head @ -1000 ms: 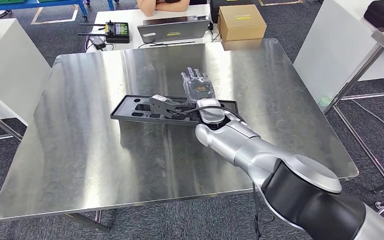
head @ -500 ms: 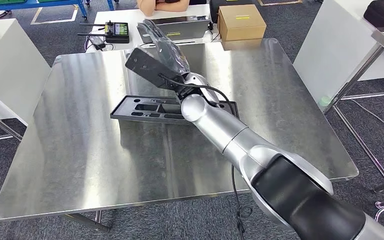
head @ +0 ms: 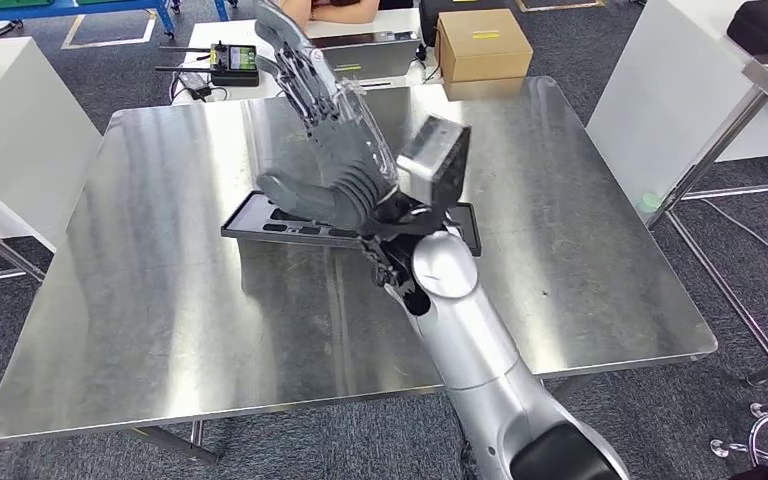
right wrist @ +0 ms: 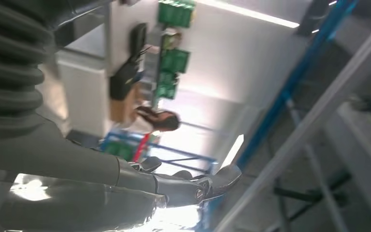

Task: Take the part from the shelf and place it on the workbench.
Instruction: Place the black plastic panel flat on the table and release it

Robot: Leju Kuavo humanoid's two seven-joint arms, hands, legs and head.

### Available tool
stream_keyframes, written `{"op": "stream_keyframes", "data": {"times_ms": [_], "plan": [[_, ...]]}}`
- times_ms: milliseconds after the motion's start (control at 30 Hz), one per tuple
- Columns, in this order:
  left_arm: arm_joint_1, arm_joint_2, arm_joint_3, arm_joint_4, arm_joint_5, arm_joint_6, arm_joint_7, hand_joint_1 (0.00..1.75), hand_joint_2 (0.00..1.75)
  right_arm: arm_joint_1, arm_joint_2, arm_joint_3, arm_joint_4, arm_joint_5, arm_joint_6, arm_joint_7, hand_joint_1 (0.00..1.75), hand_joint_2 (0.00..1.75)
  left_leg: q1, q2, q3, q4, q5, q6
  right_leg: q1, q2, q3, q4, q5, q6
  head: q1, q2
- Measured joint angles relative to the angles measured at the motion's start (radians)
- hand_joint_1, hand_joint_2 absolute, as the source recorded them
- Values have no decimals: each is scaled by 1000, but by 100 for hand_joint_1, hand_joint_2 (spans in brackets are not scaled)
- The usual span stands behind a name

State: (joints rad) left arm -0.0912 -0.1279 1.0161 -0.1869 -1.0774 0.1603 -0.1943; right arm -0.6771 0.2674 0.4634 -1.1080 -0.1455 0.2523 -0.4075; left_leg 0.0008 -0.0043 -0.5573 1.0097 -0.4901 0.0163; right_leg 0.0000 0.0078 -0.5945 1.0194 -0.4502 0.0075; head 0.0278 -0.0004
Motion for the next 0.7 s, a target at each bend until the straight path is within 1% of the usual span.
{"op": "stream_keyframes", "data": {"times_ms": [167, 300, 333, 433, 467, 500, 533, 567, 600, 633, 667, 700], "plan": [[0, -1, 5, 0, 1, -7, -11, 0, 0, 59, 0, -13, -113, -31, 28, 3, 0, 175, 0, 0, 1, 0, 0, 0, 0, 0, 0, 0, 0, 0, 0, 0], [0, -2, 7, 0, 1, -9, -41, 0, 0, 129, -10, -18, -209, -129, 96, 18, 0, 175, 0, 0, 1, 0, 0, 0, 0, 0, 1, 0, 0, 0, 0, 0], [0, -2, 7, 0, 1, -10, -48, 0, 0, 153, -16, -18, -237, -152, 109, 19, 0, 175, 0, 0, 0, 2, -1, 2, -2, 0, 1, -1, 0, 0, 0, 0], [0, -2, 8, 0, 1, -14, -59, 0, 0, 220, -38, -19, -307, -194, 127, 18, 0, 175, -1, 0, -1, 7, -7, 12, -7, 0, 2, -4, 0, 4, 0, 0], [0, -2, 9, 0, 2, -15, -59, 0, 0, 238, -44, -20, -322, -200, 129, 15, 0, 175, -3, 0, 0, 7, -6, 17, -8, 0, 4, -5, 1, 7, 0, 0], [-1, -2, 10, 0, 4, -15, -59, 0, 0, 252, -50, -20, -334, -203, 131, 13, 0, 175, -4, 0, 1, 3, -3, 22, -7, 0, 6, -7, 3, 11, 0, 0], [-2, -3, 12, 0, 6, -15, -59, 0, 0, 263, -55, -19, -344, -206, 133, 11, 0, 175, 0, 1, 7, -7, 5, 26, -6, 0, 5, -7, 3, 14, 0, 0], [-4, -4, 14, 0, 9, -15, -59, 0, 0, 271, -60, -19, -349, -209, 135, 9, 0, 175, 3, 3, 14, -21, 15, 31, -3, 0, 2, 0, -4, 17, 0, 0], [-6, -5, 16, 0, 12, -15, -59, 0, 0, 277, -66, -18, -353, -212, 136, 8, 0, 175, 7, 5, 19, -35, 25, 35, -1, 1, -9, 24, -20, 17, 1, 0], [-7, -6, 17, 0, 15, -15, -59, 0, 0, 282, -73, -17, -354, -214, 137, 7, 0, 175, 12, 7, 23, -46, 32, 37, -2, 0, -29, 69, -44, 15, 2, 0], [-8, -7, 17, 0, 17, -14, -59, 0, 0, 288, -79, -17, -354, -217, 138, 7, 0, 175, 13, 8, 22, -50, 35, 39, -5, 0, -55, 130, -73, 15, 3, 0], [-9, -7, 18, 0, 18, -14, -59, 0, 0, 294, -86, -17, -354, -218, 139, 7, 0, 175, 15, 8, 20, -50, 37, 38, -10, 0, -82, 195, -98, 18, 3, 0]]}}
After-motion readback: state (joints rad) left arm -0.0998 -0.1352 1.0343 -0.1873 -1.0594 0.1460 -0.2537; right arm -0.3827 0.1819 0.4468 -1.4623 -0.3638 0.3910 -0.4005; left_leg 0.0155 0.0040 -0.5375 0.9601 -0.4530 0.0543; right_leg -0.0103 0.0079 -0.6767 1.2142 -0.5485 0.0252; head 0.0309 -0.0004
